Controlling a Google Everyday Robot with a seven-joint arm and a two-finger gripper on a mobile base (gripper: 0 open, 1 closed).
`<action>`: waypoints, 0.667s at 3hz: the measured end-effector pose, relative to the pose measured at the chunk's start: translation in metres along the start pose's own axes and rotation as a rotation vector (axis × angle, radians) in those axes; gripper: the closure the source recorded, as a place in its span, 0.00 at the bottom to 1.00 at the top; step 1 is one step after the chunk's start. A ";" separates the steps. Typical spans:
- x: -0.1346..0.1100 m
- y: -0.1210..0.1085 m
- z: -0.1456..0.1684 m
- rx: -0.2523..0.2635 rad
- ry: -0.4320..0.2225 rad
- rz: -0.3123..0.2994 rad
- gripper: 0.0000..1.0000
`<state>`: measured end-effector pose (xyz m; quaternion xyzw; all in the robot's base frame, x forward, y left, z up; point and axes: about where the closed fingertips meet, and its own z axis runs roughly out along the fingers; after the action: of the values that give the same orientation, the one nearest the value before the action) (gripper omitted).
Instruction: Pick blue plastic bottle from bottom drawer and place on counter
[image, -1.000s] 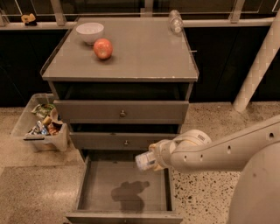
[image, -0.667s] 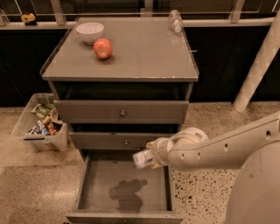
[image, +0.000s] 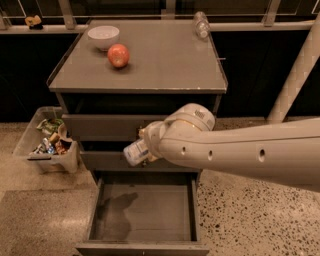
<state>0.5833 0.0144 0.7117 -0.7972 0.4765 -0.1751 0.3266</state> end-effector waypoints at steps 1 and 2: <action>0.009 -0.007 -0.022 -0.011 0.045 -0.015 1.00; 0.009 -0.006 -0.021 -0.014 0.045 -0.015 1.00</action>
Offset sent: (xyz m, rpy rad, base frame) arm -0.0020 -0.0102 0.0258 -0.0371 -0.0225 -0.0133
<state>0.5795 0.0011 0.7307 -0.7989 0.4789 -0.1920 0.3091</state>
